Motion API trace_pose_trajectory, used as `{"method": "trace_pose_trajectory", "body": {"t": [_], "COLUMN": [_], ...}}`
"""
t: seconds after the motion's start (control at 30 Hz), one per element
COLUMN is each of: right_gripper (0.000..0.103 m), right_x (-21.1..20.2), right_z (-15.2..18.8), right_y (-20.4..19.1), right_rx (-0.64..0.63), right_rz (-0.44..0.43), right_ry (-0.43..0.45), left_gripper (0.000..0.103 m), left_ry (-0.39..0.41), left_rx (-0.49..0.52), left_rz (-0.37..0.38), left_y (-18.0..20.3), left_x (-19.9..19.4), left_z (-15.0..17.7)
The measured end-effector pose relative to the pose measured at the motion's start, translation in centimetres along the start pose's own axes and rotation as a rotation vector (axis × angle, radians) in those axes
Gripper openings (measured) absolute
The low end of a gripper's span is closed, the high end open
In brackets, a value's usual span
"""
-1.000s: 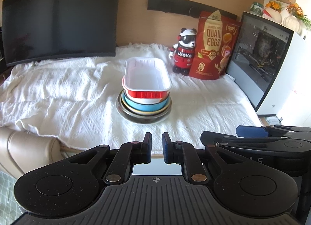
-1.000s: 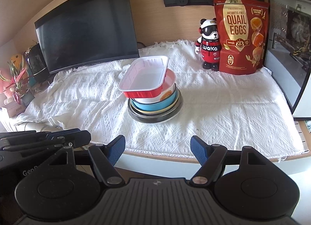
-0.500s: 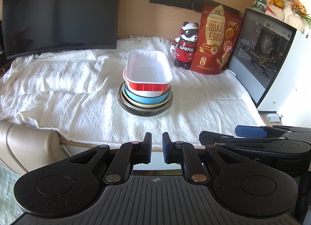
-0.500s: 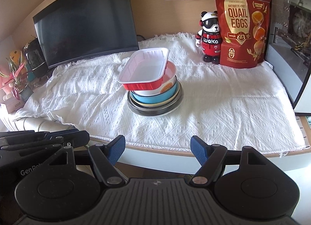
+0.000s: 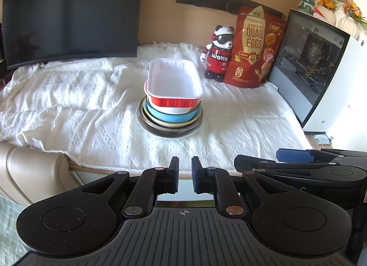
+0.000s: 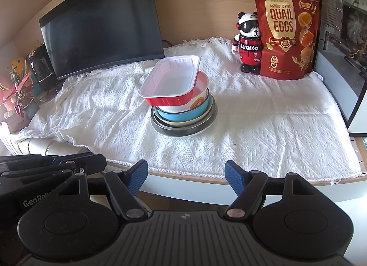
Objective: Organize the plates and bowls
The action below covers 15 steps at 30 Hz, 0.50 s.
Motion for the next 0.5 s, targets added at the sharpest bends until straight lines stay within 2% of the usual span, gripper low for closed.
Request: {"method": "trace_pose_trajectory", "body": {"t": [0.5], "right_gripper": [0.075], "right_x": [-0.09], "right_z": [-0.12], "right_y": [0.08], "right_rx": [0.006], "right_rz": [0.003], "right_ry": [0.005], "left_gripper": [0.014], "left_ry": [0.0], "left_rx": [-0.003], "left_rz": [0.016], "left_y": [0.01], "left_x": [0.55], "left_z": [0.09]}}
Point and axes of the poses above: each gripper's, at about its wrist camera, not at the fingertips, and x roughly the way its jaws point, y to its right, z to its underside, the point moved 5 cm from there along x, roughly the way its jaws point, and after that the axes turned 8 degrees about -z, right-handed, at the moved point
